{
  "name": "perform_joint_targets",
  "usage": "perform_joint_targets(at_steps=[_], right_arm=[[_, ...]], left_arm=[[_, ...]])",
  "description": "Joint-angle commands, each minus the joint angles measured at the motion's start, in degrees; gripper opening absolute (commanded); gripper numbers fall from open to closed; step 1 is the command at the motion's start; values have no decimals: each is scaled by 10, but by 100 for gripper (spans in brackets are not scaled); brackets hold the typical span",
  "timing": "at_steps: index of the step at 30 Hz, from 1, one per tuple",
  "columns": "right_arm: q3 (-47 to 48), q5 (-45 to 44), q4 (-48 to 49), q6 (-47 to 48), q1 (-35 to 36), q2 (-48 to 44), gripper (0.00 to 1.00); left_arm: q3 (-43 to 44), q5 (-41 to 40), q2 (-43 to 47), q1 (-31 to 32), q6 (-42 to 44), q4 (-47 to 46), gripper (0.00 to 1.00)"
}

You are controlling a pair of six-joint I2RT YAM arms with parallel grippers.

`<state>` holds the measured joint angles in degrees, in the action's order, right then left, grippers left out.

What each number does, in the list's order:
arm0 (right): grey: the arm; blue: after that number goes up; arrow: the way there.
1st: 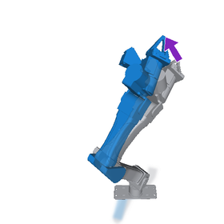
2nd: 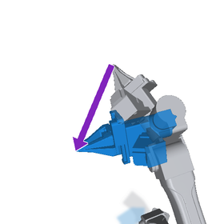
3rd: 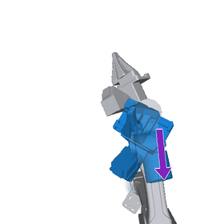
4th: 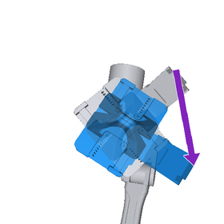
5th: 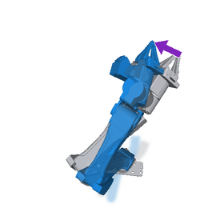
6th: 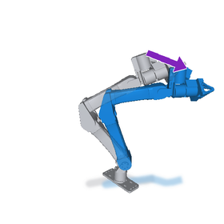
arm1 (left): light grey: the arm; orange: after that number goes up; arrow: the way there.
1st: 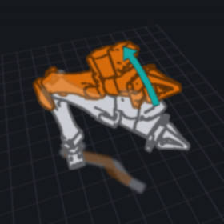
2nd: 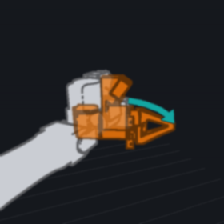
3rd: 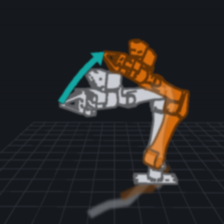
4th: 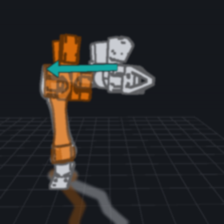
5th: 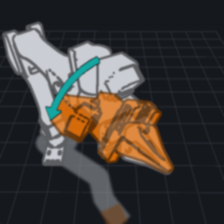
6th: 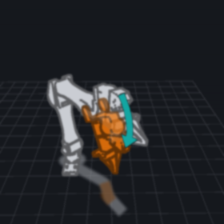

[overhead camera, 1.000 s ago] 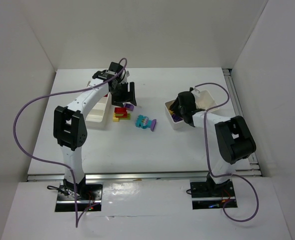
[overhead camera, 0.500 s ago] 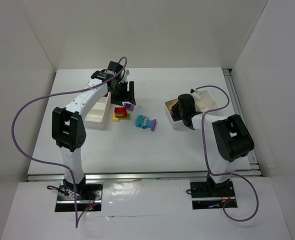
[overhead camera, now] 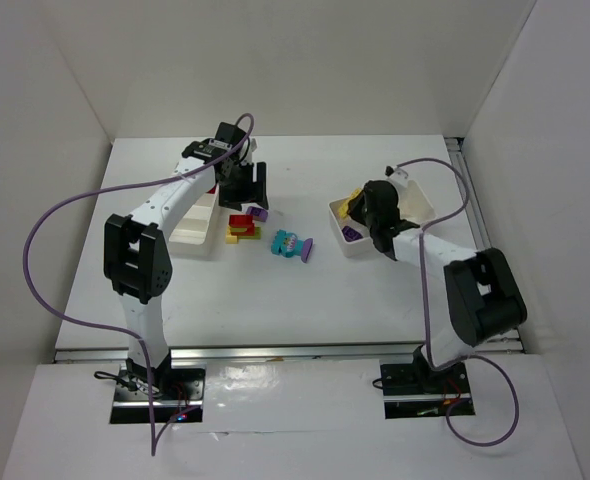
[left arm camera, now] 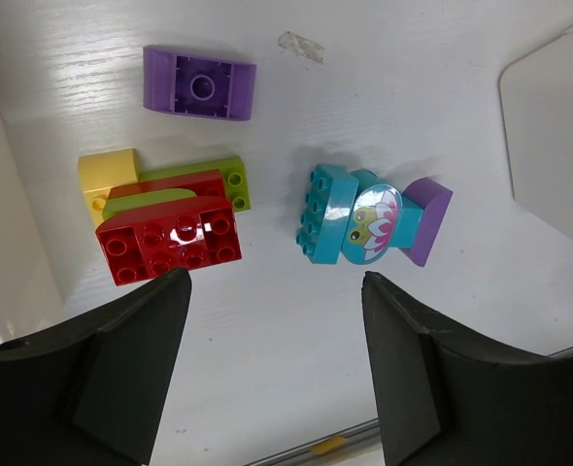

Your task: Sort the legos into containers by color

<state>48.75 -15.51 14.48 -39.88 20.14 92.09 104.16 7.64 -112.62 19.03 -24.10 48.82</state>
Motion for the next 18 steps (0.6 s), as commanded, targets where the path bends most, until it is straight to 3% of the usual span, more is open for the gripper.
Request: perform_joint_targets(at_steps=[1,6,9,14,18], right_arm=[[29,-16,-22,43,15,-83,0],[80,22,-53,89,32,-97,0],[131,109,-53,95,54,-66,0],[259,272,-47,105,103,67,0],[369,342,-52,128,154,166,0]], left_arm=[[23,-21,34,-8,4,-6,82],[46,-79,51,-29,-31,3,82],[58,-123,70,-50,-77,26,82],[33,-190,123,-114,-152,26,82],[0,-223,163,-174,-210,26,82]])
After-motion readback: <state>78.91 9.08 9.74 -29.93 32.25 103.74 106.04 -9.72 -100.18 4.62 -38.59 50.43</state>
